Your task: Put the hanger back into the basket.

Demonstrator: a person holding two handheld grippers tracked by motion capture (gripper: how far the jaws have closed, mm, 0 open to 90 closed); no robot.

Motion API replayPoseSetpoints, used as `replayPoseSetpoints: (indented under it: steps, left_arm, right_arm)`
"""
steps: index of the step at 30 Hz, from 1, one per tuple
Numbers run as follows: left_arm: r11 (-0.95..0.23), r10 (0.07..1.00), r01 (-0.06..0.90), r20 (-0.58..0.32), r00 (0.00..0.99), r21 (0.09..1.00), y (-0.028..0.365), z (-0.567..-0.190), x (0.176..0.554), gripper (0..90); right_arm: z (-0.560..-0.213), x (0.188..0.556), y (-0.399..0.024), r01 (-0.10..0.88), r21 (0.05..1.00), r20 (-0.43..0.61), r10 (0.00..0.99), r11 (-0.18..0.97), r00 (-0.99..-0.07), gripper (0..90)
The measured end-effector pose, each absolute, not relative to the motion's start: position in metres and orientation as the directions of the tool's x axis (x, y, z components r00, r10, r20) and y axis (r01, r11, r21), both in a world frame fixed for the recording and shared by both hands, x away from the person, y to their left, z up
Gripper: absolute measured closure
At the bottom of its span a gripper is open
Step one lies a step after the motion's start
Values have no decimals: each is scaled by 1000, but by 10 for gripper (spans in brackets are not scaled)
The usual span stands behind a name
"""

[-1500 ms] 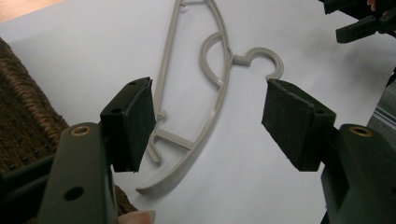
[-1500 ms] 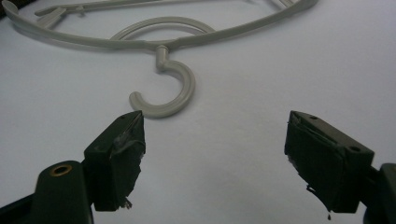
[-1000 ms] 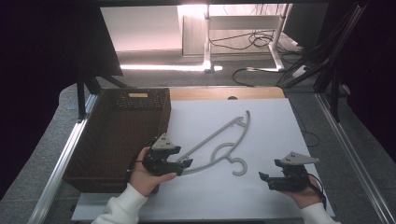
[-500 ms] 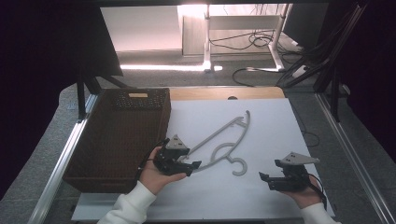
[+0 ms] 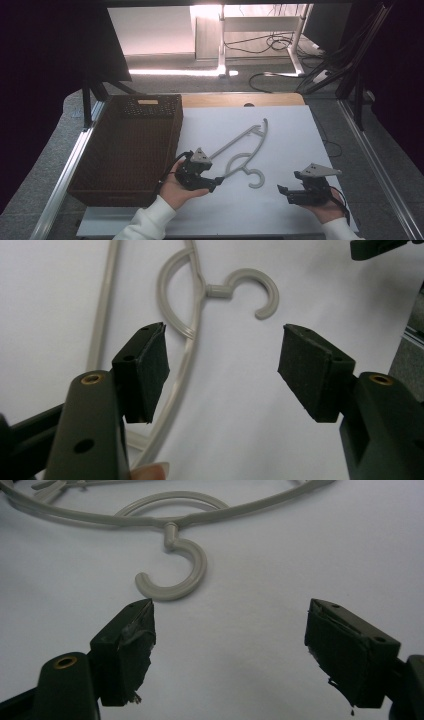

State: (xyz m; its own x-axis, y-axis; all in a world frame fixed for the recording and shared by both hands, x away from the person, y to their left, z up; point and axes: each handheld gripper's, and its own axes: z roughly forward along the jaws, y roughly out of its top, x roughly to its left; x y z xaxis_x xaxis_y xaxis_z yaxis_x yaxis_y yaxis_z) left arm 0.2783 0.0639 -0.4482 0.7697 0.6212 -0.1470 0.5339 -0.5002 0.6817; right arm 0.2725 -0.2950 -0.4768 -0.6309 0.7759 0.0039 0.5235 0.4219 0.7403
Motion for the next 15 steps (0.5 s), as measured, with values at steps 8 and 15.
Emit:
replayPoseSetpoints:
  steps: [8, 15]
  left_arm:
    - [-521, 622, 544, -144, 770, 658, 57, -455, 283, 368]
    - [-549, 619, 549, -135, 774, 630, 46, -466, 288, 374]
  right_arm:
    - [-477, 273, -295, 523, 739, 2, 775, 425, -632, 209]
    - [-478, 273, -295, 523, 737, 3, 773, 427, -635, 209]
